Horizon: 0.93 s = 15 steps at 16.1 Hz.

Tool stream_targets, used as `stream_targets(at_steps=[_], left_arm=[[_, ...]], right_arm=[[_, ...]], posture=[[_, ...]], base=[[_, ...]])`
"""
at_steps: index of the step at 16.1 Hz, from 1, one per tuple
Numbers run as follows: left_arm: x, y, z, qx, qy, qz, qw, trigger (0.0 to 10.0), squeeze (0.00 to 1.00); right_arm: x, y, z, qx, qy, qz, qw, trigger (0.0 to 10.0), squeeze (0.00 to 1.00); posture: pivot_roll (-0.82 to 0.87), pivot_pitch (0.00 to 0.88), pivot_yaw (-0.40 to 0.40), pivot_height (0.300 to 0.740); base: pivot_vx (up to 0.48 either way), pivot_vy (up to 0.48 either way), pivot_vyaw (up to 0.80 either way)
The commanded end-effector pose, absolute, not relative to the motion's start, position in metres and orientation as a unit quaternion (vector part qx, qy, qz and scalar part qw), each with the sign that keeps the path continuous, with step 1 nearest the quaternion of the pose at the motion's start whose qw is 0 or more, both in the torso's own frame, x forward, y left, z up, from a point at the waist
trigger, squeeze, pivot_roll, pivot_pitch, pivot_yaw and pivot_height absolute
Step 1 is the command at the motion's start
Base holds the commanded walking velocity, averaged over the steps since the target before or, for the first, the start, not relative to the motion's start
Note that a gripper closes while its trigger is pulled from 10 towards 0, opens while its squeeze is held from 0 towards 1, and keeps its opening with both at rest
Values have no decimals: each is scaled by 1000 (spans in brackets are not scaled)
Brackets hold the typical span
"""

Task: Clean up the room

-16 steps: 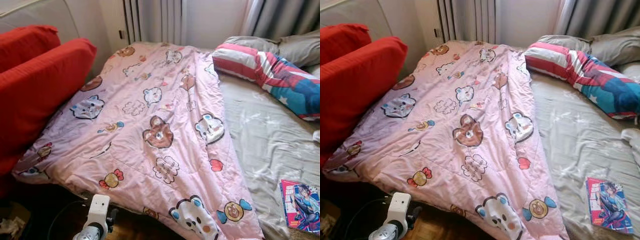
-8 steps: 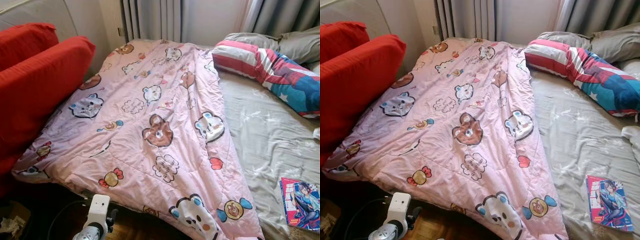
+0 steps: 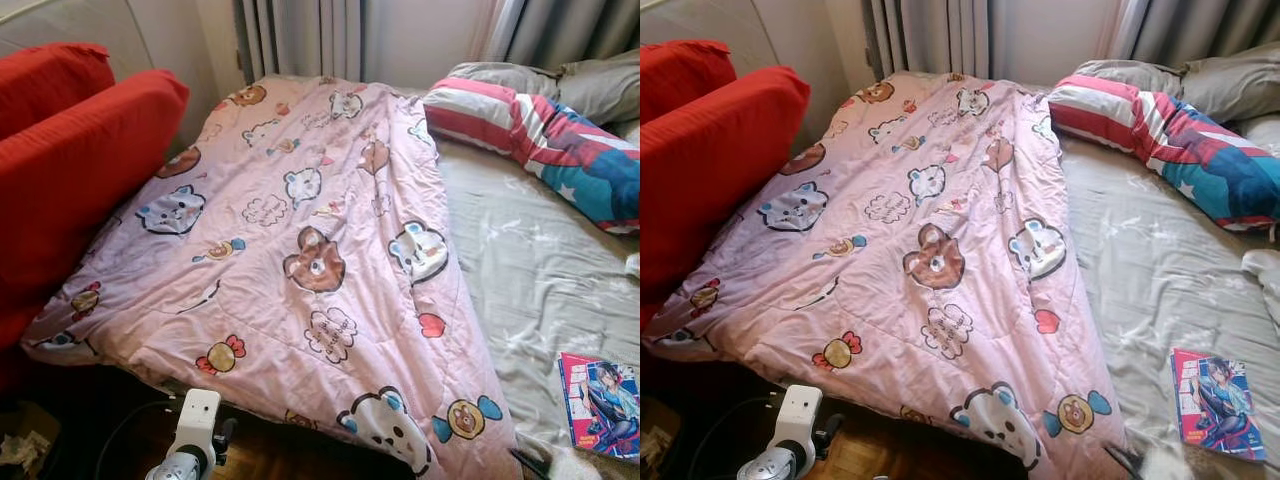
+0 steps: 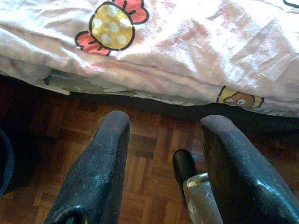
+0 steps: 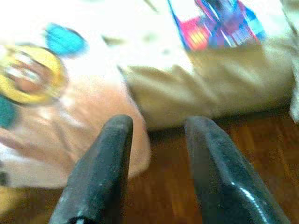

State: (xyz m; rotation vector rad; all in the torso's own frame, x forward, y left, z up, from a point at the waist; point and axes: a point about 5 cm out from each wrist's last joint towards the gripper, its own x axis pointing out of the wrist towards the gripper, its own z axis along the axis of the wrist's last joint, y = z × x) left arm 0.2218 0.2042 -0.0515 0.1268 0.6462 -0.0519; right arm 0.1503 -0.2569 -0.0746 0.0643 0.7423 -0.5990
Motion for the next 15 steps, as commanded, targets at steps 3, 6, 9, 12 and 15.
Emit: stream_targets(at_steps=[3, 6, 9, 12, 15], left_arm=[[218, 205, -54, 68, 327, -28, 942, 10000, 0], [218, 204, -55, 67, 331, -28, 941, 10000, 0], [218, 203, -56, 60, 340, -22, 938, 10000, 0], [217, 205, -58, 53, 357, -13, 933, 10000, 0], [219, 206, -58, 32, 363, 5, 931, 10000, 0]], right_arm=[[175, -228, -68, -4, 323, -159, 933, 10000, 0], [197, -210, -61, -18, 300, -92, 949, 10000, 0], [183, -206, -74, -19, 362, -76, 929, 10000, 0], [159, -209, -87, -31, 418, -72, 905, 10000, 0], [165, -208, -85, -35, 414, -60, 908, 10000, 0]], posture=[[-2, 119, 25, 740], [-12, 115, 21, 740], [-10, 106, 19, 740], [-18, 88, 25, 740], [-29, 67, 24, 740]], base=[[0, 0, 0], [0, 0, 0], [0, 0, 0], [0, 0, 0], [0, 0, 0]])
